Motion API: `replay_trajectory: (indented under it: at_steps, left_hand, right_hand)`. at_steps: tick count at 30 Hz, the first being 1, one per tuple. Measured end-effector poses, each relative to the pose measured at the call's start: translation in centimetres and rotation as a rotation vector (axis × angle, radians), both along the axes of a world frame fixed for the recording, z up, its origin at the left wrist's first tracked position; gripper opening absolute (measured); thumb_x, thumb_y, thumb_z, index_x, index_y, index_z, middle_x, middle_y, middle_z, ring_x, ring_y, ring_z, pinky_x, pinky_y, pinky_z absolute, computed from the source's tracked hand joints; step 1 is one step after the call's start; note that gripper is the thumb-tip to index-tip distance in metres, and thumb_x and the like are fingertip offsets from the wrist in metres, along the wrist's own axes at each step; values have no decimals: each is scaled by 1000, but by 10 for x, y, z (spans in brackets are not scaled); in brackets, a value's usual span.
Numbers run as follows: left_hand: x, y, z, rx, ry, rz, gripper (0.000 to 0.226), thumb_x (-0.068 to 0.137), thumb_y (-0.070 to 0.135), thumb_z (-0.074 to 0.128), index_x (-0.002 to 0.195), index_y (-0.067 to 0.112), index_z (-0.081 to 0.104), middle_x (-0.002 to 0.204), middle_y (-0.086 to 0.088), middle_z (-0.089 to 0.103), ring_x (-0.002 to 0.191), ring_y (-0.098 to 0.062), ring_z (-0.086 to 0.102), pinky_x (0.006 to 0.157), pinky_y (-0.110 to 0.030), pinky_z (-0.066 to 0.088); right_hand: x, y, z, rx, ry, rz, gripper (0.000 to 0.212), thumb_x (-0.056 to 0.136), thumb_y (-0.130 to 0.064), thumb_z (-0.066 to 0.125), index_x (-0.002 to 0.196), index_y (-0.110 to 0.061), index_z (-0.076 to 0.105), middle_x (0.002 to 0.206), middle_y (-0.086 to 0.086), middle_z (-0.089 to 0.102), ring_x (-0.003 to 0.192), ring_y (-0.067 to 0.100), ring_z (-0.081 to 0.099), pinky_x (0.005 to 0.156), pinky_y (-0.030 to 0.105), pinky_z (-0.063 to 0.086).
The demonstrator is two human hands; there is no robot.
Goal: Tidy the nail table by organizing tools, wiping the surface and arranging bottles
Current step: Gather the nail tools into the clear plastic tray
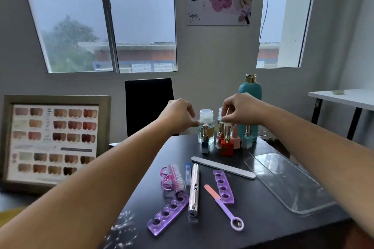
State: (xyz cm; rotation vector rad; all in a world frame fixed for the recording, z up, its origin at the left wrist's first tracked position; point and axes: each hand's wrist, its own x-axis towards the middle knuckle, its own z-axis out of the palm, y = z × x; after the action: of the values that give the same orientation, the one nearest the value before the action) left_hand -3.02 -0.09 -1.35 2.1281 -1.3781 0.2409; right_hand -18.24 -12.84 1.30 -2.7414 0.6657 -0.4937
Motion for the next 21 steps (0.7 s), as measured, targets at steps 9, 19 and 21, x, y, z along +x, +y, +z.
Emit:
replay_trajectory:
  at_steps: [9,19,21]
  left_hand:
    - [2,65,-32,239,120,71,43,74,41,75,104,12,65,103,-6,65,83,-16,58,71,-24,50]
    - [15,66,-86,394,597,271,49,76,49,71,72,4,52,65,-9,61,50,-12,60,38,-20,49]
    - [15,60,-87,365,650,264,43,77,41,72,73,4,51,65,-8,60,50,-12,60,36,-18,47]
  right_hand:
    - [2,43,-32,-72,174,1,11,84,-23,68,90,-14,71,90,1,69,83,14,63,77,26,53]
    - [23,28,-99,-134,494,-159,22,86,-16,63,104,-4,68,105,12,70,99,27,64,94,38,49]
    - [26,24,-100,-123,495,-170,23,86,-14,64,107,-4,67,107,11,69,100,26,63,93,36,49]
